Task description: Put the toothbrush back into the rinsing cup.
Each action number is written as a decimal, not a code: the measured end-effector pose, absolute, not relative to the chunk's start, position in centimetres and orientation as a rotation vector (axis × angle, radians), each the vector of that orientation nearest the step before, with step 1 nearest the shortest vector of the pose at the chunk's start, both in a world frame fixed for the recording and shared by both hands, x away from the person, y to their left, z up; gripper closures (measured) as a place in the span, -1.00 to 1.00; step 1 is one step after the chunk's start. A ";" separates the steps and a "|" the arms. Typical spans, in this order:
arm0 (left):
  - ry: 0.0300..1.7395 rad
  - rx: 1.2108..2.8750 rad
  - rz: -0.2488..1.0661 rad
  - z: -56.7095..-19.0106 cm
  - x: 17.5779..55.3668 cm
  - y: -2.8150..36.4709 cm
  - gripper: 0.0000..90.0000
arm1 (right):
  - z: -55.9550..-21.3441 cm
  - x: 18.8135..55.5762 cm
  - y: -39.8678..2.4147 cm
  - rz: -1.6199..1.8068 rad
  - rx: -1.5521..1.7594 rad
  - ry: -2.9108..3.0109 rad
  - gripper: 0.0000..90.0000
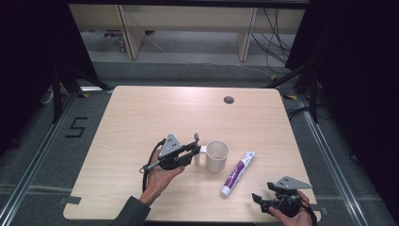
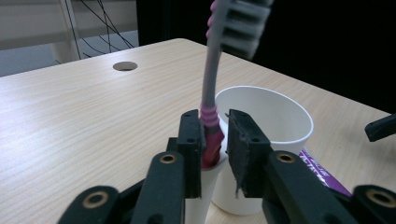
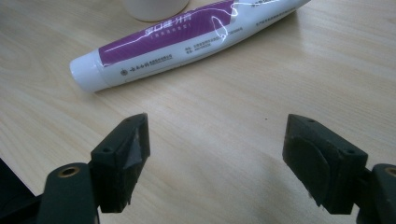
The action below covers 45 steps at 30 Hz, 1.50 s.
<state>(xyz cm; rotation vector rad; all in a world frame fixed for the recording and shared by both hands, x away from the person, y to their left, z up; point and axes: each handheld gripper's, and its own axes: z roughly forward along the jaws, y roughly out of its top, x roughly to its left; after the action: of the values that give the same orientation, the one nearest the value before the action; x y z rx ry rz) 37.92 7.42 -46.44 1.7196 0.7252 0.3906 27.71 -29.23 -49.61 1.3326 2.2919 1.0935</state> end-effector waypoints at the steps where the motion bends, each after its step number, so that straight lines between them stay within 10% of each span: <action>1: 0.724 1.728 0.400 -46.4 37.8 7.4 0.51 | -49.5 27.6 -29.2 1.095 1.357 2.298 -0.47; 16: 0.751 1.734 0.394 -45.4 36.3 8.8 -0.21 | -49.6 27.7 -29.3 1.097 1.331 2.286 -0.47; 45: 0.820 1.833 0.358 -47.4 31.5 14.2 -0.41 | -49.6 28.0 -29.7 1.089 1.318 2.291 -0.45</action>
<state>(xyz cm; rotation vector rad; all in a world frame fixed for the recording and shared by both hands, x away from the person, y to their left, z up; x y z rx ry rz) 31.53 14.21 -47.42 1.8332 0.8200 0.3577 27.97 -29.68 -49.64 1.3178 2.2911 1.0887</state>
